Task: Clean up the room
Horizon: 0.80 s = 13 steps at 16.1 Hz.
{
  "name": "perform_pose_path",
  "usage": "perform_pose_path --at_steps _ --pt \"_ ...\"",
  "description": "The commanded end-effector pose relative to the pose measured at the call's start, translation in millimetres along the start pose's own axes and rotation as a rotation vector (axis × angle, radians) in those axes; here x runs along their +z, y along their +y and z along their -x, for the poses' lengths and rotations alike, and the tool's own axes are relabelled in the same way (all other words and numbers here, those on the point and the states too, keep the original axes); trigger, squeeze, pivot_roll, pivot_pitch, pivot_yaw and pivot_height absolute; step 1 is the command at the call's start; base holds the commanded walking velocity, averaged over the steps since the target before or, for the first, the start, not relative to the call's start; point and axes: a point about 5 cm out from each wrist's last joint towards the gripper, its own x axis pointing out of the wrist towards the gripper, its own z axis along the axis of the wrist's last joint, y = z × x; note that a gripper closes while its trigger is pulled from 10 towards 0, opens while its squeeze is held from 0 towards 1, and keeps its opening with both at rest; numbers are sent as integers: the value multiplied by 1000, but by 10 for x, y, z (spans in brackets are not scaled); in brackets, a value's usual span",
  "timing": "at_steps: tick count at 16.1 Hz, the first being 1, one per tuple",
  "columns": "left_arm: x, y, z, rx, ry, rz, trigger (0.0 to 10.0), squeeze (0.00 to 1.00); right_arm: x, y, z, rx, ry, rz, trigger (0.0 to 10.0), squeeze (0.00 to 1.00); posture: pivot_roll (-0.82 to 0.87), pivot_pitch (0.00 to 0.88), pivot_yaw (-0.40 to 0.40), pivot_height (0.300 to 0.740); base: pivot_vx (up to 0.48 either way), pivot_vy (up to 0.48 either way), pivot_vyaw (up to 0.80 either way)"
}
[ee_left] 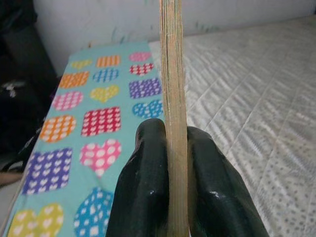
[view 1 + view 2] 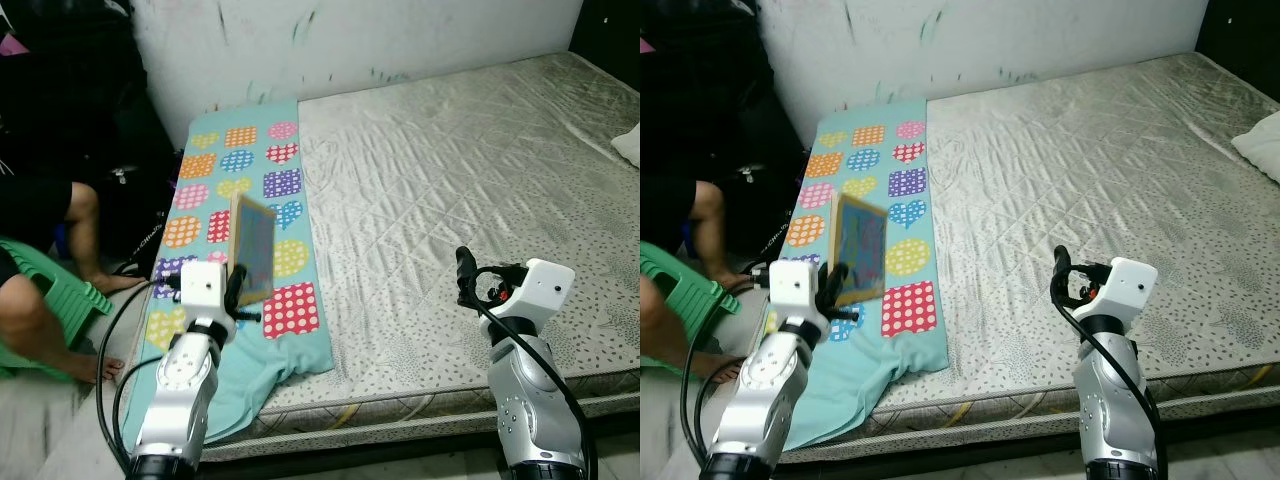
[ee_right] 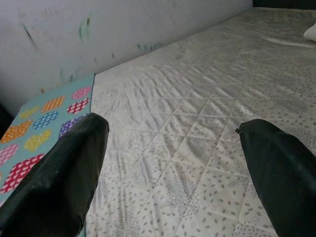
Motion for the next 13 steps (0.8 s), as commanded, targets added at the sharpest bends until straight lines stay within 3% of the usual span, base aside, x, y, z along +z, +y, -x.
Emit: perform_pose_path --at_steps 1,3,8,10,13 --pt "60 105 7 39 -42 -10 10000 0 30 22 26 -1 -10 -11 10000 0 -238 41 146 740 0 0 0" --pt "57 107 -23 30 -30 -4 10000 0 10 -1 135 -23 -22 0 10000 0 -266 57 184 740 0 0 0" --pt "92 -94 -211 -92 -15 -18 10000 0 -22 -111 386 -119 -36 8 10000 0 -352 81 272 740 0 0 0" --pt "102 -110 -233 -92 -20 -15 10000 0 -18 -114 378 -119 -35 10 10000 0 -350 80 262 740 0 0 0" --pt "135 12 -195 -35 -46 -17 10000 0 -7 34 235 -38 -21 13 10000 0 -289 67 207 740 0 0 0"
